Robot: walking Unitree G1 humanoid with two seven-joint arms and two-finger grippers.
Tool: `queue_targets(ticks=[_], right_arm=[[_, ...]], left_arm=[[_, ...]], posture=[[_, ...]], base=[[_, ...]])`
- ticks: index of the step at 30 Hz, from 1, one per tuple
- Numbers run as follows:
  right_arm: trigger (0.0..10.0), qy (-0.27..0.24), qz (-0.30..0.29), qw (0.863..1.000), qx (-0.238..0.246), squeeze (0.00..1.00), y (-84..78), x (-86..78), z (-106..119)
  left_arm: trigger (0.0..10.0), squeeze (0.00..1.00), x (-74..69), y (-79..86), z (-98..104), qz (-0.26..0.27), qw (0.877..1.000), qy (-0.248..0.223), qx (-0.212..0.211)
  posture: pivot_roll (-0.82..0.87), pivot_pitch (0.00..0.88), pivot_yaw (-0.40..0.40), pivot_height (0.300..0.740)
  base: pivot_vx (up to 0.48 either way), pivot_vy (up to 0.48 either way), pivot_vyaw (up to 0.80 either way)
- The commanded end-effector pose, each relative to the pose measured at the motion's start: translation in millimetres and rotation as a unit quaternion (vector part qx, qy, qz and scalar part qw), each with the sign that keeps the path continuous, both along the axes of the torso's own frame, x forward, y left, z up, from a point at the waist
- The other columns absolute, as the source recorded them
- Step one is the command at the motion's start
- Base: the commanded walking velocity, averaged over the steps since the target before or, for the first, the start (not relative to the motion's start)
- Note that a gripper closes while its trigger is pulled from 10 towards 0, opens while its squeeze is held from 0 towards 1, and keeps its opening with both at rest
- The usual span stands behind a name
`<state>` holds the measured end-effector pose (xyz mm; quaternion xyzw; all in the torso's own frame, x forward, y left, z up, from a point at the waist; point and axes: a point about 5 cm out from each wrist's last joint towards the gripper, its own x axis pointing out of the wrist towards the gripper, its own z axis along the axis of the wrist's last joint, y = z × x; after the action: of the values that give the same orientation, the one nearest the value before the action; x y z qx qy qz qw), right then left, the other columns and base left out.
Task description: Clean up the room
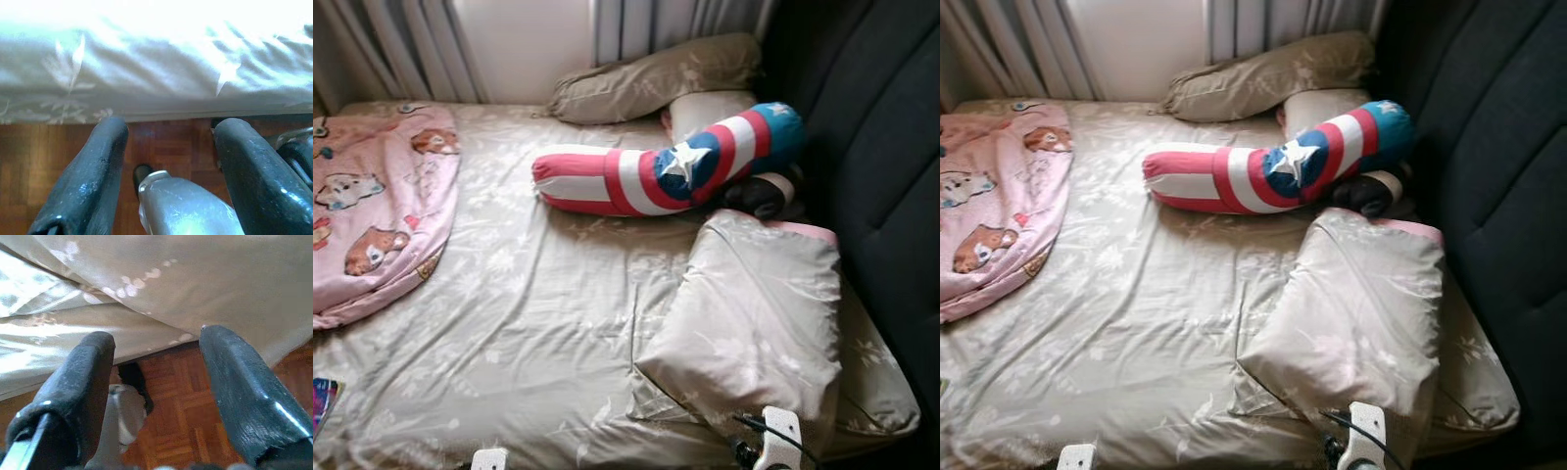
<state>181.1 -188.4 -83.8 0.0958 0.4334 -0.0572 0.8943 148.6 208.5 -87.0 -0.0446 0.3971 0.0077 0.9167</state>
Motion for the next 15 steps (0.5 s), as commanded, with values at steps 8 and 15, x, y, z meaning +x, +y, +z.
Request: queue_targets(ticks=[8, 15], right_arm=[[10.0, 0.006, 0.002, 1.000, 0.005, 0.00, 4.3, -3.3, -2.1], [10.0, -0.005, -0.005, 1.000, 0.008, 0.00, 4.1, -1.4, -0.8]], left_arm=[[10.0, 0.00, -12.5, 4.4, -4.2, -0.006, 1.000, 0.021, 0.008], [10.0, 0.00, -11.8, 4.8, -3.8, -0.007, 1.000, 0.020, 0.009]], posture=[[0.12, 0.045, -0.025, 0.740], [0.12, 0.056, -0.026, 0.740]], base=[[0.000, -0.126, -0.72], [0.000, -0.332, -0.20]])
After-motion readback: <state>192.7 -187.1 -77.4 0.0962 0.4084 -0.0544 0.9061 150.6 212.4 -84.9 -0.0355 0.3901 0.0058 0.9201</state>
